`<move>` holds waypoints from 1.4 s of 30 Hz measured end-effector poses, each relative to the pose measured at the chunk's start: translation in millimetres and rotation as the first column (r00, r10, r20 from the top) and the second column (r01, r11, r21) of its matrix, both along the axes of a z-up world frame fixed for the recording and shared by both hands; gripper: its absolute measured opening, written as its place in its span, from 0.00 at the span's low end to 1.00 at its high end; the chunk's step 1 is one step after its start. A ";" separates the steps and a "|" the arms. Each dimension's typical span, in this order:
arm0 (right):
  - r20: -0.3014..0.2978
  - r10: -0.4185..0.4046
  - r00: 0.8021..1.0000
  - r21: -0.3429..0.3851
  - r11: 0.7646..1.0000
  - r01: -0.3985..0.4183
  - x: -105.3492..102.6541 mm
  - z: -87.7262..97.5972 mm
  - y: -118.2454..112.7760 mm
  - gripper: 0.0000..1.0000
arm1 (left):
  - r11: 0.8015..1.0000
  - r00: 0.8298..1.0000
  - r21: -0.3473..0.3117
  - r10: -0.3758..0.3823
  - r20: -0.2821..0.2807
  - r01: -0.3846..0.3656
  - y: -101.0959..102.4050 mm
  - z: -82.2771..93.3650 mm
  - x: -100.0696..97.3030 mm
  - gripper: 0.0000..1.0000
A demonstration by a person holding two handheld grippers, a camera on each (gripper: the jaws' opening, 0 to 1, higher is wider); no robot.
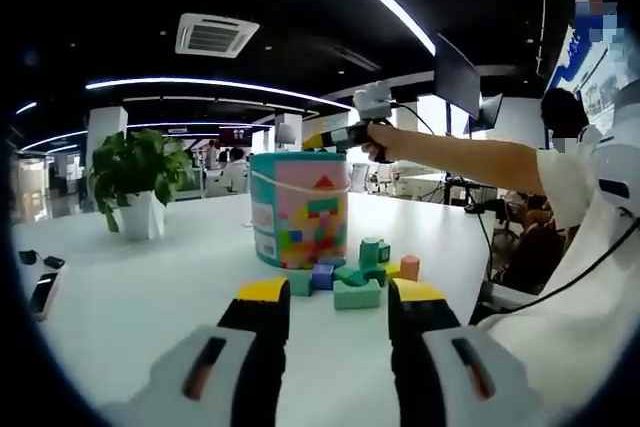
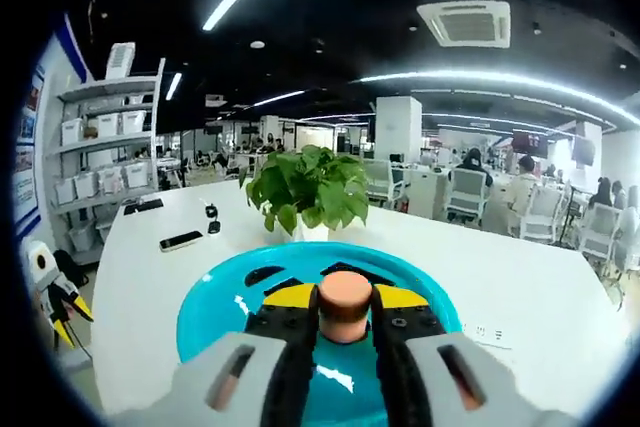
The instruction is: Arrange the toys in the designated storage area by placing each visible toy with the group until no toy remains scattered across the table.
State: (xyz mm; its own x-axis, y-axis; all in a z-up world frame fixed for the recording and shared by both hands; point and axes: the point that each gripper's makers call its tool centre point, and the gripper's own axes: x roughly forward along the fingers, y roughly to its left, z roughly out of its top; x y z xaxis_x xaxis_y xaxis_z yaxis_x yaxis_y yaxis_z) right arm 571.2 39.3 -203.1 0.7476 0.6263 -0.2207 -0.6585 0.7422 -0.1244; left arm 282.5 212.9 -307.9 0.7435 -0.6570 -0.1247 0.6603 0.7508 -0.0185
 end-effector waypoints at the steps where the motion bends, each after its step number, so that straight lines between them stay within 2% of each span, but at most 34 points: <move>1: 0.002 -0.009 1.000 0.006 1.000 0.009 0.1 2.0 -1.2 0.22 | 1.000 1.000 -0.002 0.001 0.000 -0.001 0.4 -0.1 0.2 0.40; 5: 0.000 -0.004 1.000 0.061 0.998 0.004 -1.6 14.4 -0.6 0.22 | 1.000 1.000 0.002 -0.001 -0.003 0.001 -0.3 -1.1 0.0 0.40; 7: 0.012 0.002 1.000 0.064 0.998 -0.003 -3.0 18.8 0.5 0.23 | 1.000 1.000 0.001 -0.002 -0.002 0.002 -1.1 -0.7 0.0 0.40; 10: 0.018 0.008 1.000 0.074 0.997 -0.009 -3.8 22.6 0.8 0.30 | 1.000 1.000 0.004 -0.006 0.000 0.006 -2.5 -0.1 -0.5 0.40; 13: 0.011 0.015 1.000 0.084 0.996 -0.016 -2.7 23.6 0.7 0.44 | 1.000 1.000 0.004 -0.005 -0.001 0.005 -2.2 -0.2 -0.5 0.40; 16: 0.011 0.011 1.000 0.075 0.997 -0.012 -4.1 23.2 -2.2 0.47 | 1.000 1.000 0.004 -0.004 -0.001 0.004 -1.8 -0.3 -0.4 0.40; 20: 0.006 0.018 1.000 0.082 0.996 -0.019 -9.3 23.9 -5.5 0.60 | 1.000 1.000 0.007 -0.001 -0.001 0.001 -1.3 -0.3 -0.3 0.40; 24: 0.042 0.037 0.998 0.076 0.996 -0.040 -22.7 24.8 -10.6 0.55 | 1.000 1.000 0.006 0.000 -0.003 0.001 -1.1 -0.8 0.2 0.40; 28: 0.088 0.054 0.995 0.073 0.995 -0.061 -35.7 24.9 -17.5 0.42 | 1.000 1.000 0.008 -0.002 -0.004 0.002 -1.9 -1.6 0.1 0.40; 35: 0.113 0.060 0.992 0.095 0.993 -0.071 -47.5 24.9 -27.2 0.42 | 1.000 1.000 0.011 -0.001 -0.002 0.001 -1.8 -0.7 0.6 0.40; 39: 0.107 0.102 0.989 0.135 0.984 -0.116 -64.7 26.3 -24.6 0.44 | 1.000 1.000 0.012 -0.001 -0.003 0.001 -2.2 -0.9 1.3 0.40; 42: 0.120 0.103 0.987 0.124 0.985 -0.118 -75.4 23.5 -25.9 0.45 | 1.000 1.000 0.012 -0.002 -0.006 0.002 -2.8 -1.9 1.4 0.40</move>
